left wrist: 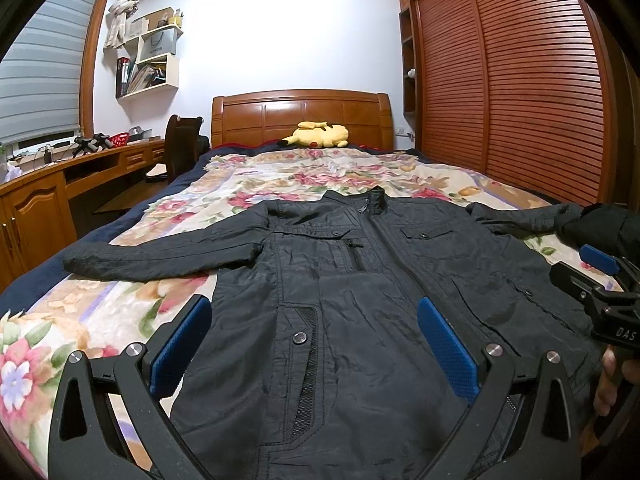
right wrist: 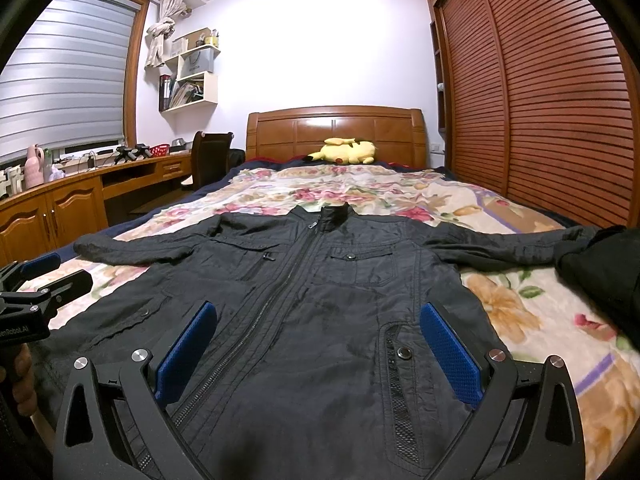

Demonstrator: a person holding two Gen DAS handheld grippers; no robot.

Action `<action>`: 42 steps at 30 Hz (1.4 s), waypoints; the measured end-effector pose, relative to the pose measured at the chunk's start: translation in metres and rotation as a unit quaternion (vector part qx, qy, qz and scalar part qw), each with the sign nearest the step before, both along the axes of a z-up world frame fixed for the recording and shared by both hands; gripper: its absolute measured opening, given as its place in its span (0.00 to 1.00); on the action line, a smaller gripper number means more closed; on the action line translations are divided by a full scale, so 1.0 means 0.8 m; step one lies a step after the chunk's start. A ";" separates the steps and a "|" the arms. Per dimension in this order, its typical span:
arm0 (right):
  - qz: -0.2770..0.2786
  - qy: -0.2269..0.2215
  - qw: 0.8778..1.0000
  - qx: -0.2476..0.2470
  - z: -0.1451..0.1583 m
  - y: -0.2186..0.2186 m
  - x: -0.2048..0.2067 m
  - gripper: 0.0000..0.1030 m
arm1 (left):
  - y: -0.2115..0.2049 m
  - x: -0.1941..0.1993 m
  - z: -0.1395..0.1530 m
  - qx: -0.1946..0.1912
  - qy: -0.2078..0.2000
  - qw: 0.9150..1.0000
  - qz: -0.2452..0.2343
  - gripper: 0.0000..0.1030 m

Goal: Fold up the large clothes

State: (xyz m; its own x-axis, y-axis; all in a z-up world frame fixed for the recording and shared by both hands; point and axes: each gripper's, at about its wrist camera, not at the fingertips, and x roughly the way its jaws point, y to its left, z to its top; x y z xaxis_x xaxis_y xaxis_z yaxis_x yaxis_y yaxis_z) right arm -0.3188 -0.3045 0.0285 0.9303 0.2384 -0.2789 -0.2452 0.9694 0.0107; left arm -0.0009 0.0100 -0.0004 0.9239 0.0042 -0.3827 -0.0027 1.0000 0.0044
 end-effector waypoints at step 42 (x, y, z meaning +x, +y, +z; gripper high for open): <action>0.002 -0.005 1.000 0.003 -0.002 0.000 -0.002 0.99 | 0.002 -0.001 0.000 -0.003 -0.003 1.000 0.000 1.00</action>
